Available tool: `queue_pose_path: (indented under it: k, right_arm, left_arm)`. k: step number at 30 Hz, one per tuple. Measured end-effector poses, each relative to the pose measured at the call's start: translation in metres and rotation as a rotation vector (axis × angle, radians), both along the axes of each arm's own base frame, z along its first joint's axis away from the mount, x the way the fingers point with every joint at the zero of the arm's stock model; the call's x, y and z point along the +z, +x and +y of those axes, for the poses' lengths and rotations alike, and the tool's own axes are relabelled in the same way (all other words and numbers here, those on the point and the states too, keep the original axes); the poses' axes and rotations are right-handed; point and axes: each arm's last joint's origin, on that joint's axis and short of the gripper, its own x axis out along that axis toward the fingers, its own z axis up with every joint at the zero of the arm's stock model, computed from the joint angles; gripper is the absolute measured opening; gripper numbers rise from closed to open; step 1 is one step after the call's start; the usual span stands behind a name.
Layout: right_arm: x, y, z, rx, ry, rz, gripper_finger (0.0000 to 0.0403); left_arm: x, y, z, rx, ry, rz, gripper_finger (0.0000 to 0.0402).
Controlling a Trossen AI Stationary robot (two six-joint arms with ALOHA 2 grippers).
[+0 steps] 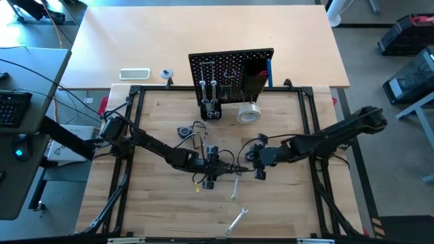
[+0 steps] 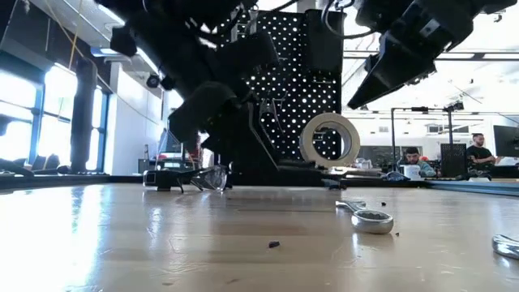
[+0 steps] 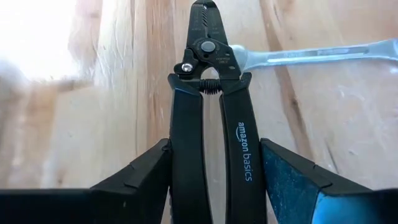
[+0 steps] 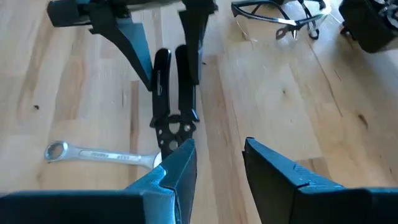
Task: Hang tools onto peg board
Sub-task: Put the black wire stripper into the top black bin on the pegboard
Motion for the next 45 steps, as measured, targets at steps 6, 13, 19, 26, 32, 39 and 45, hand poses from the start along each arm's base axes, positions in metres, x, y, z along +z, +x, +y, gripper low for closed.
queue_pose_path:
  k: [6, 13, 19, 26, 32, 39, 45]
  right_arm:
    - [0.006, -0.010, 0.005, -0.017, 0.012, 0.006, 0.0129]
    - [0.016, -0.019, 0.012, -0.018, 0.036, -0.041, 0.0129]
    - [0.025, -0.026, 0.017, -0.009, 0.069, -0.077, 0.0129]
    - [0.033, -0.023, 0.025, 0.026, 0.118, -0.171, 0.0129]
    - [0.038, -0.020, 0.025, 0.069, 0.184, -0.207, 0.0129]
    - [0.046, -0.026, 0.023, 0.057, 0.173, -0.240, 0.0129]
    - [0.066, -0.052, 0.018, -0.011, 0.135, -0.305, 0.0129]
  left_arm:
    - [0.017, 0.004, -0.015, -0.015, 0.104, 0.046, 0.0205]
    - [0.040, 0.006, -0.030, -0.015, 0.254, 0.103, 0.0204]
    - [0.063, 0.004, -0.040, 0.002, 0.396, 0.153, 0.0204]
    - [0.086, 0.001, -0.052, -0.016, 0.574, 0.171, 0.0204]
    - [0.099, 0.000, -0.062, -0.068, 0.723, 0.171, 0.0204]
    - [0.105, 0.002, -0.061, 0.010, 0.719, 0.128, 0.0204]
    - [0.111, 0.000, -0.059, 0.111, 0.724, 0.072, 0.0204]
